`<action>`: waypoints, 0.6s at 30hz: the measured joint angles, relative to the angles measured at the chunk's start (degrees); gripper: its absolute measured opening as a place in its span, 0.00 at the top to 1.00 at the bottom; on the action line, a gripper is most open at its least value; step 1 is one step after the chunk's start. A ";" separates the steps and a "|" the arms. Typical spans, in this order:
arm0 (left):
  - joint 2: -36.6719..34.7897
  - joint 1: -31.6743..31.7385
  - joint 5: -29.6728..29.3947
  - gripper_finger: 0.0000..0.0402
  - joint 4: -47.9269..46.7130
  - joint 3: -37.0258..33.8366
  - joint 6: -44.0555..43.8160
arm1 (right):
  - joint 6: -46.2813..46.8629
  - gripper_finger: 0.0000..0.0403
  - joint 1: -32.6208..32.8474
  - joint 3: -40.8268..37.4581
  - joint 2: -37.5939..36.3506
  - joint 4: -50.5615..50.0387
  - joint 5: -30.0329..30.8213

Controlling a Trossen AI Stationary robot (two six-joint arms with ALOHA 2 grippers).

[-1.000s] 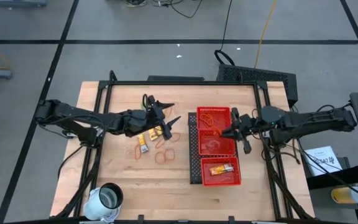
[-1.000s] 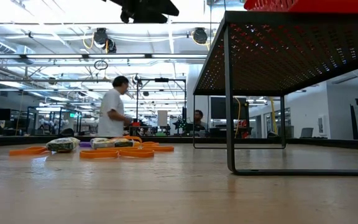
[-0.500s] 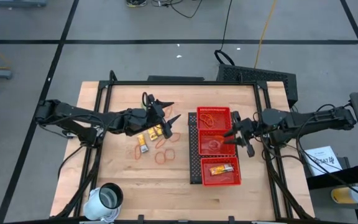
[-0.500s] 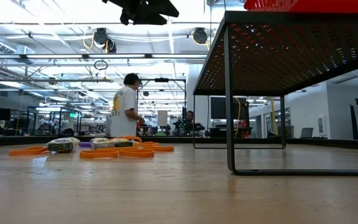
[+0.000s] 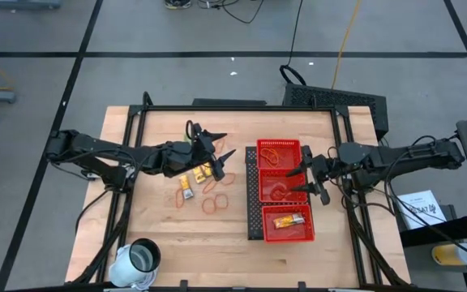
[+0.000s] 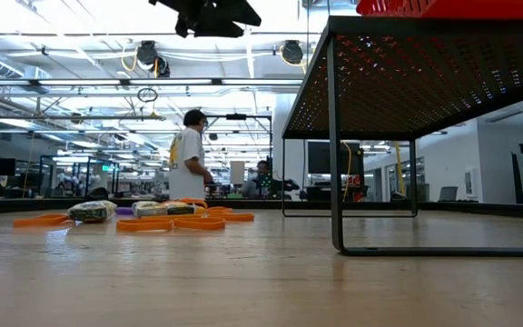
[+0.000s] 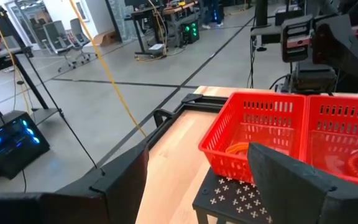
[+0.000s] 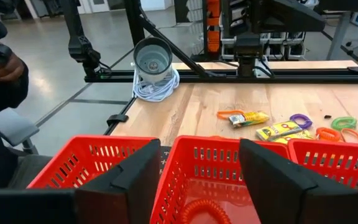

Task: Pick & Place Office Desk Supplies
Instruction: Put the orange rubber band into the top red bin on the shelf

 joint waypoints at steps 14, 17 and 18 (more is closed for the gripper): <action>0.00 2.71 -5.15 0.29 -24.60 0.00 -18.08 | 0.00 0.48 0.00 0.00 -0.02 0.11 0.07; 0.00 3.57 4.08 0.29 -33.89 0.00 -23.39 | 0.00 0.48 0.00 -0.01 -0.02 0.12 0.06; 0.00 3.68 7.49 0.29 -36.74 0.00 -24.79 | 0.00 0.47 0.00 -0.02 -0.02 0.11 0.07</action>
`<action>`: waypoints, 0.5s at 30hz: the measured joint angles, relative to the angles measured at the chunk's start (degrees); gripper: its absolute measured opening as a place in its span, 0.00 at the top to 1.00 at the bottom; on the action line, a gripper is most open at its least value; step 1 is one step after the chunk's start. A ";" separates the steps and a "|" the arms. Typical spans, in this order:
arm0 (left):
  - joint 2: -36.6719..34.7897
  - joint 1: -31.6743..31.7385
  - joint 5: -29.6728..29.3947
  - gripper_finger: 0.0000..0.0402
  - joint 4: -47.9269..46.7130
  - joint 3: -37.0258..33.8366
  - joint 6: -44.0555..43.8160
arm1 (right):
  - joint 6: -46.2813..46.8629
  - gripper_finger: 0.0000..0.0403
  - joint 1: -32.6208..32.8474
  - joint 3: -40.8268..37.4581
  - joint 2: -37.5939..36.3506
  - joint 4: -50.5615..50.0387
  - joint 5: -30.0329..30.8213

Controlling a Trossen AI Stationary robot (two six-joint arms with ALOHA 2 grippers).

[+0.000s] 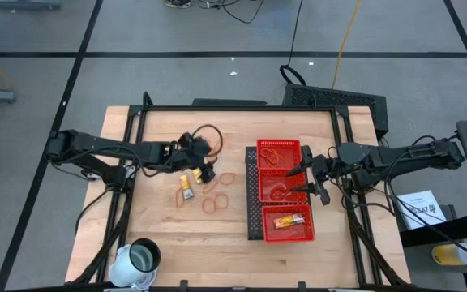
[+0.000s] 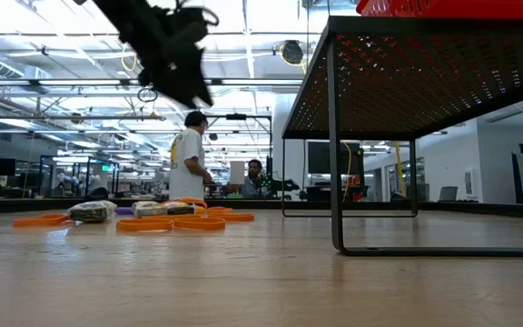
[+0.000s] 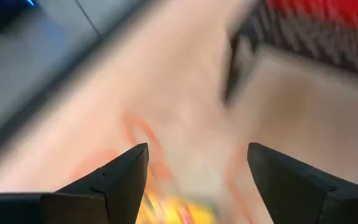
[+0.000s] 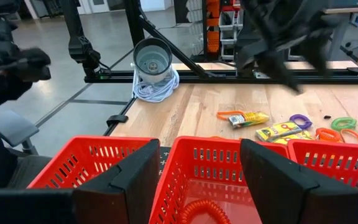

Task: Pick & Place Office Desk Supplies
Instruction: Put the orange rubber band into the top red bin on the shelf

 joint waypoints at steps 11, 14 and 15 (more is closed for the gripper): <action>0.00 -6.70 17.40 0.29 -28.11 -2.93 -32.23 | -2.47 0.47 0.00 0.02 0.00 0.00 0.02; 0.00 -9.21 17.57 0.29 -28.88 -5.99 -40.74 | -4.22 0.47 -0.02 0.00 0.01 0.00 0.02; 0.00 -9.92 17.55 0.29 -28.44 -7.28 -43.00 | -4.66 0.47 -0.02 0.01 0.00 0.00 0.02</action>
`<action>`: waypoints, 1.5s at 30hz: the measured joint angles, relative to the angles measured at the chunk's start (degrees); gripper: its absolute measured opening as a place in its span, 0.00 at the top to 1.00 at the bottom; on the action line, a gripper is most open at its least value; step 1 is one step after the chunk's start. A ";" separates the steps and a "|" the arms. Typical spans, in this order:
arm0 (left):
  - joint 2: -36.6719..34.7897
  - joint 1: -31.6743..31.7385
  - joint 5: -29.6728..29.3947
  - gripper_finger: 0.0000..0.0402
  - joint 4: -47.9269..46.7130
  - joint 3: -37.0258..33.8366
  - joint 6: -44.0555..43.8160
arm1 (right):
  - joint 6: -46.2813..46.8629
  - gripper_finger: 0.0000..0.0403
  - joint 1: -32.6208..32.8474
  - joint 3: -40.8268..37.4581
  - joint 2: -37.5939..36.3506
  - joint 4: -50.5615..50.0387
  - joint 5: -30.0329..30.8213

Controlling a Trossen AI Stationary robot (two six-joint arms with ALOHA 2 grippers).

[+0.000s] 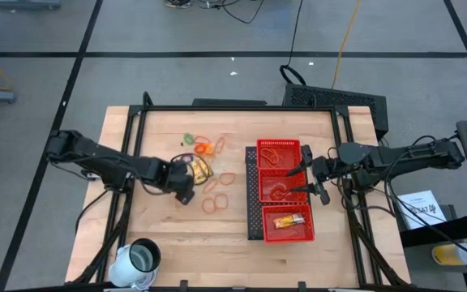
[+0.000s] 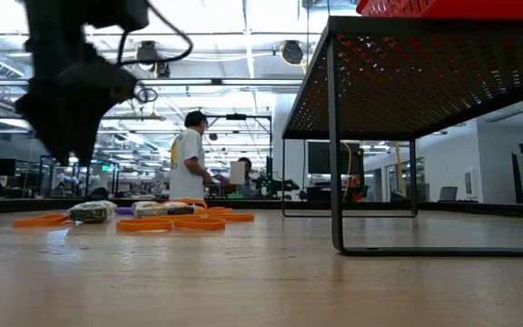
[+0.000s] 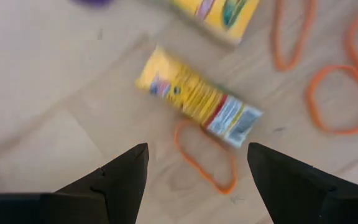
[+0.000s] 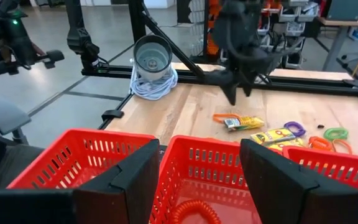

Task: Pick & Place Office Desk Supplies
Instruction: Put the orange rubber band into the top red bin on the shelf

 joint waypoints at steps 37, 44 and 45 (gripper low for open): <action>4.44 -0.94 3.23 0.40 18.10 -15.10 -15.80 | -0.75 0.47 -0.02 -0.02 0.00 0.00 0.00; 4.57 -0.94 3.27 0.70 18.30 -15.01 -17.65 | -0.91 0.47 -0.02 -0.02 0.01 -0.01 0.01; 4.60 -0.94 3.35 0.74 18.64 -15.01 -17.66 | -0.91 0.47 -0.02 -0.02 0.01 -0.01 0.00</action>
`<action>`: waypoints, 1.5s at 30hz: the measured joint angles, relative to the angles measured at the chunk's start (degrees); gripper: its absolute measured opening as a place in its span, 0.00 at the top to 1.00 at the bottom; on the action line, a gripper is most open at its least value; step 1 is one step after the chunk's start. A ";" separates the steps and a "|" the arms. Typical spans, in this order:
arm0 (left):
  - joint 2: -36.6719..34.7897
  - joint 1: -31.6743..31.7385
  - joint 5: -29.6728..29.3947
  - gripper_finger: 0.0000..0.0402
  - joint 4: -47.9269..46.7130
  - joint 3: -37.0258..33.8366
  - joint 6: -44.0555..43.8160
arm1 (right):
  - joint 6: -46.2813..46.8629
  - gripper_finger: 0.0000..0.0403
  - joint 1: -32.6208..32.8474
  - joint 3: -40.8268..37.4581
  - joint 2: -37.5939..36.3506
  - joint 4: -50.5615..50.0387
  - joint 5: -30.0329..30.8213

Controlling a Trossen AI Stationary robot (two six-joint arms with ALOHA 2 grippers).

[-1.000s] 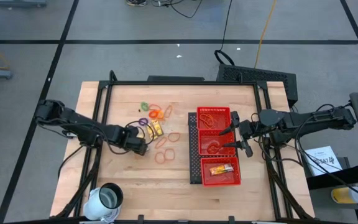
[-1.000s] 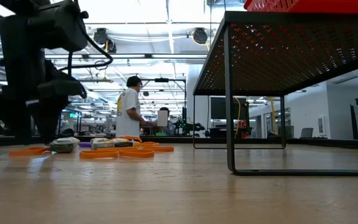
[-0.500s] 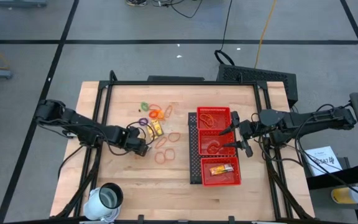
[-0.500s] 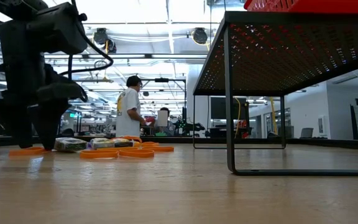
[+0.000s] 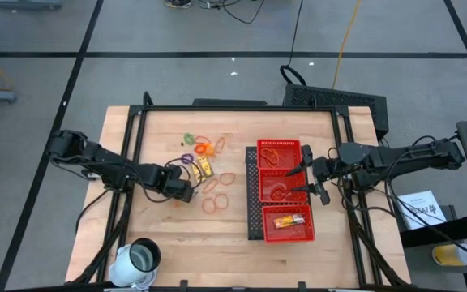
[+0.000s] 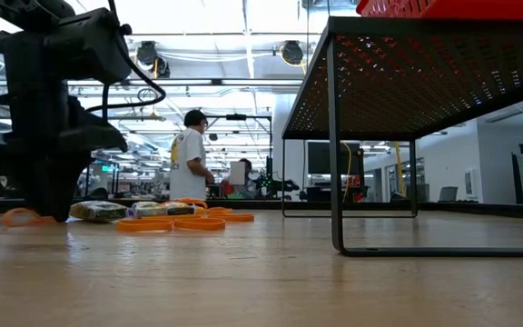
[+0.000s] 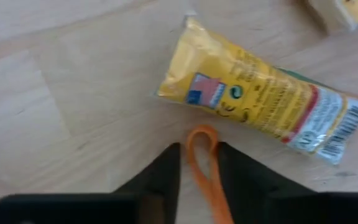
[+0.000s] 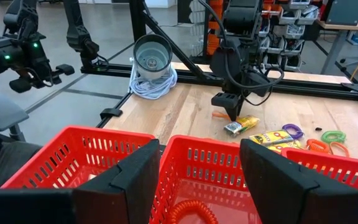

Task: Pick & Place Office Desk Supplies
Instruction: Put the orange rubber band into the top red bin on the shelf

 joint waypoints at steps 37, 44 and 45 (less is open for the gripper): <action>-15.82 1.60 -24.26 0.99 17.07 14.92 48.31 | 0.12 0.47 -0.11 0.00 0.04 2.57 6.26; -13.74 3.60 -20.34 0.98 43.30 14.95 73.39 | -1.34 0.47 -0.11 0.00 2.63 10.36 6.25; -13.24 4.08 -18.79 0.99 46.50 14.97 76.12 | -1.98 0.47 -0.11 0.00 3.42 11.47 6.25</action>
